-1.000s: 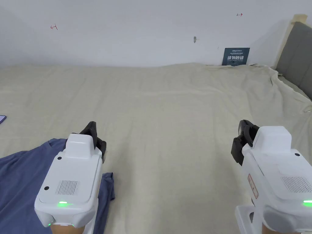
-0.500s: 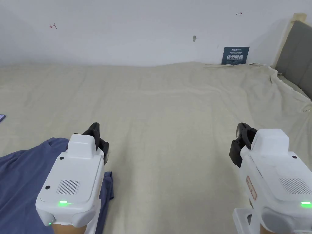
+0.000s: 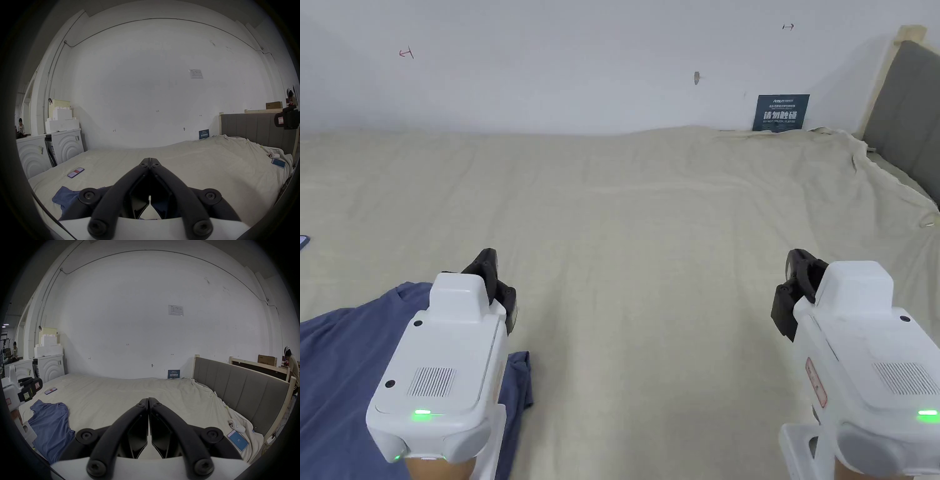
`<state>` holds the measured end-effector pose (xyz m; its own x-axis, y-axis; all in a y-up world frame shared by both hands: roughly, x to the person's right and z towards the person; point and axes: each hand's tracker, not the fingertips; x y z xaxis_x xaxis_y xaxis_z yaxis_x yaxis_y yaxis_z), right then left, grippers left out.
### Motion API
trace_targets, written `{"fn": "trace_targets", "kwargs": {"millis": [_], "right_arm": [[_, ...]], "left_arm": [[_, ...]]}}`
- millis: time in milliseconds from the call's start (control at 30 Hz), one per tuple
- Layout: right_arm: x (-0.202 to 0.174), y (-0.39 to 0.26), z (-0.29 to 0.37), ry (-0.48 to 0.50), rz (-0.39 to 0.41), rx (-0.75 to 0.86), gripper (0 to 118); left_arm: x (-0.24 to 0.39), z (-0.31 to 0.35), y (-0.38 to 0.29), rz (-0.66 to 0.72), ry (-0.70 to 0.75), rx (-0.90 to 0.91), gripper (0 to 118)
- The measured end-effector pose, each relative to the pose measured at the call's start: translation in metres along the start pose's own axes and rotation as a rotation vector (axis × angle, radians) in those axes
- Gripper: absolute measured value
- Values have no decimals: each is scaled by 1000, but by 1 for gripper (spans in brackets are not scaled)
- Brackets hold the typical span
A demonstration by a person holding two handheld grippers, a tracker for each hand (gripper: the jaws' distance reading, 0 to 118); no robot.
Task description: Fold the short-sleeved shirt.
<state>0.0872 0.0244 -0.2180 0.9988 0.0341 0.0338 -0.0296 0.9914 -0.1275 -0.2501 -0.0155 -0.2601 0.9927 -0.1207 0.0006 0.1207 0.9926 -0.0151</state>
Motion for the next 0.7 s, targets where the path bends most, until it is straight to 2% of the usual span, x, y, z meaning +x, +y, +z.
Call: {"fn": "trace_targets", "kwargs": {"millis": [433, 700], "right_arm": [[-7, 5, -3, 16, 11, 10, 0], [-37, 14, -17, 95, 35, 32, 0]], "left_arm": [[-10, 0, 2, -1, 23, 8, 0], [-50, 11, 5, 27, 119, 11, 0]]}}
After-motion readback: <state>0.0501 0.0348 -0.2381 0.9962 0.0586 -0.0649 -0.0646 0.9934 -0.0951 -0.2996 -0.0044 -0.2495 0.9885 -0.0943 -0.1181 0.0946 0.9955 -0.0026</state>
